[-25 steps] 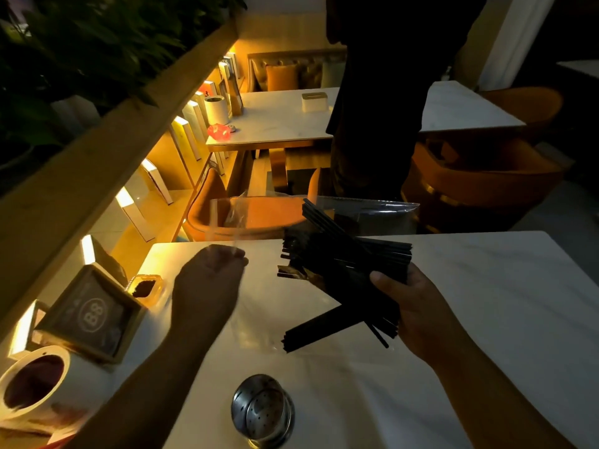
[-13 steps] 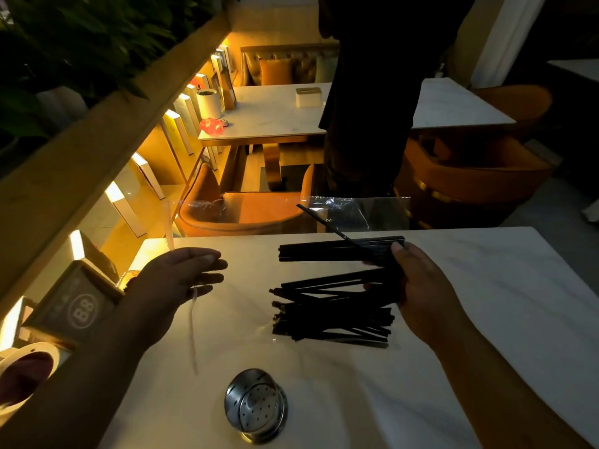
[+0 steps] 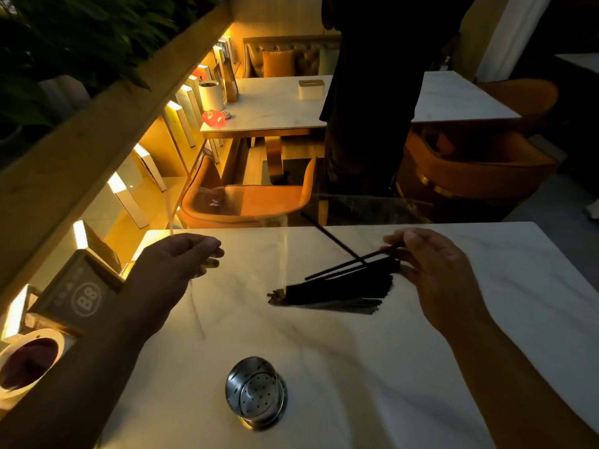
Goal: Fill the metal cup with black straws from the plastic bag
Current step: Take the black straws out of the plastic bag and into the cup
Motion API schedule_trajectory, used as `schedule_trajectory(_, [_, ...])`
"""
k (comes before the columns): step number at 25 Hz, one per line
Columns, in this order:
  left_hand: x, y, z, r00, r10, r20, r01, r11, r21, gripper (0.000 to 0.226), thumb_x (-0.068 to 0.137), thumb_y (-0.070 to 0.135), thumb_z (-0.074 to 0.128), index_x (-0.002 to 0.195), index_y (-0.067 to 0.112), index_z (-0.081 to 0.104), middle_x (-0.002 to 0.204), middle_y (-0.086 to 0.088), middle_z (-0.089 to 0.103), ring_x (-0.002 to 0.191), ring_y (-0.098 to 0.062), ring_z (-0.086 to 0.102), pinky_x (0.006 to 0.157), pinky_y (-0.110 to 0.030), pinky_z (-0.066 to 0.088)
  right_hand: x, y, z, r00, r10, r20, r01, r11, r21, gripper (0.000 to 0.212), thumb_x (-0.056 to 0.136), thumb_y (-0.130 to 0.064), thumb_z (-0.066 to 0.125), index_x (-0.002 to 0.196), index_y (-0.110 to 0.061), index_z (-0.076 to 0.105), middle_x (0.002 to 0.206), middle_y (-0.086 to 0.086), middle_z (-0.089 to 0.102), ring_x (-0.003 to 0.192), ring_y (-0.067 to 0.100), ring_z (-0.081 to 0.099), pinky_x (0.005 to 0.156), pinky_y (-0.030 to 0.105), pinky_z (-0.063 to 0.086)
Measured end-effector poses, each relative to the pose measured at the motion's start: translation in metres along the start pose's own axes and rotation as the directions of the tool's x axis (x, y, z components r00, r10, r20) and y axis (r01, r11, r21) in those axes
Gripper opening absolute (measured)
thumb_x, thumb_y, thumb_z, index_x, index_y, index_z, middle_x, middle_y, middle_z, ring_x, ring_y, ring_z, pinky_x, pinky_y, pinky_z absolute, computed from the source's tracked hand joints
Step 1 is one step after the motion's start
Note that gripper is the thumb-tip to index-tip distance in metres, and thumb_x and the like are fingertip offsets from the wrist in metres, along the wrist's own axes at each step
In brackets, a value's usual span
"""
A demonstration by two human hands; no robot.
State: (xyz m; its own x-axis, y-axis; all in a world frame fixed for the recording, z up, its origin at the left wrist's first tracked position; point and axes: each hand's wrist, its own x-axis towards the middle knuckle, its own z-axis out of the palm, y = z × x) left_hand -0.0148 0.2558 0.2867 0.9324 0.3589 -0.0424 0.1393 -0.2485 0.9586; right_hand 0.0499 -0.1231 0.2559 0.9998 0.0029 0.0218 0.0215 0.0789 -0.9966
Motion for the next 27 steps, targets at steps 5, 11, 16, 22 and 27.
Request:
schedule_trajectory(5, [-0.007, 0.012, -0.003, 0.999, 0.046, 0.012, -0.046, 0.999, 0.002, 0.013, 0.095, 0.036, 0.066, 0.097, 0.033, 0.078, 0.094, 0.011, 0.081, 0.091, -0.015, 0.075, 0.086, -0.042, 0.055, -0.006, -0.025, 0.000, 0.987, -0.140, -0.075, 0.131, 0.985, -0.115, 0.022, 0.108, -0.019, 0.053, 0.103, -0.015, 0.074, 0.106, 0.006, 0.078, 0.109, 0.022, 0.073, 0.098, 0.043, 0.056])
schedule_trajectory(11, [-0.019, 0.022, -0.005, 0.995, 0.100, 0.009, -0.099, 0.995, -0.028, 0.017, 0.094, 0.038, 0.065, 0.101, 0.029, 0.078, 0.091, 0.006, 0.080, 0.082, -0.011, 0.074, 0.076, -0.032, 0.050, -0.011, -0.031, -0.001, 0.979, -0.179, -0.095, 0.171, 0.982, -0.086, 0.021, 0.109, -0.022, 0.051, 0.101, -0.019, 0.070, 0.098, 0.008, 0.078, 0.092, 0.029, 0.076, 0.074, 0.035, 0.064])
schedule_trajectory(16, [-0.025, 0.024, -0.004, 0.994, 0.109, 0.027, -0.110, 0.994, 0.007, 0.016, 0.094, 0.040, 0.065, 0.092, 0.038, 0.081, 0.089, 0.006, 0.079, 0.078, -0.008, 0.073, 0.076, -0.033, 0.051, -0.020, -0.025, 0.002, 0.977, -0.189, -0.095, 0.181, 0.980, -0.086, 0.023, 0.108, -0.019, 0.052, 0.097, -0.018, 0.072, 0.102, 0.010, 0.077, 0.105, 0.027, 0.074, 0.092, 0.043, 0.061])
schedule_trajectory(22, [-0.032, 0.021, -0.012, 0.991, 0.118, 0.065, -0.119, 0.993, 0.012, 0.021, 0.087, 0.049, 0.060, 0.094, 0.048, 0.080, 0.096, 0.010, 0.079, 0.081, -0.007, 0.072, 0.077, -0.037, 0.052, -0.023, -0.028, -0.004, 0.982, -0.172, -0.079, 0.174, 0.985, 0.018, 0.020, 0.106, -0.021, 0.052, 0.100, -0.020, 0.071, 0.105, 0.012, 0.075, 0.104, 0.035, 0.073, 0.085, 0.044, 0.063])
schedule_trajectory(27, [-0.028, 0.016, -0.012, 0.992, 0.114, -0.054, -0.111, 0.992, 0.056, 0.012, 0.099, 0.030, 0.063, 0.099, 0.026, 0.075, 0.086, 0.005, 0.079, 0.070, -0.009, 0.072, 0.076, -0.038, 0.055, -0.018, -0.034, 0.002, 0.987, -0.156, -0.044, 0.157, 0.988, 0.010, 0.024, 0.111, -0.023, 0.046, 0.102, -0.021, 0.067, 0.102, 0.010, 0.078, 0.088, 0.031, 0.075, 0.068, 0.037, 0.063])
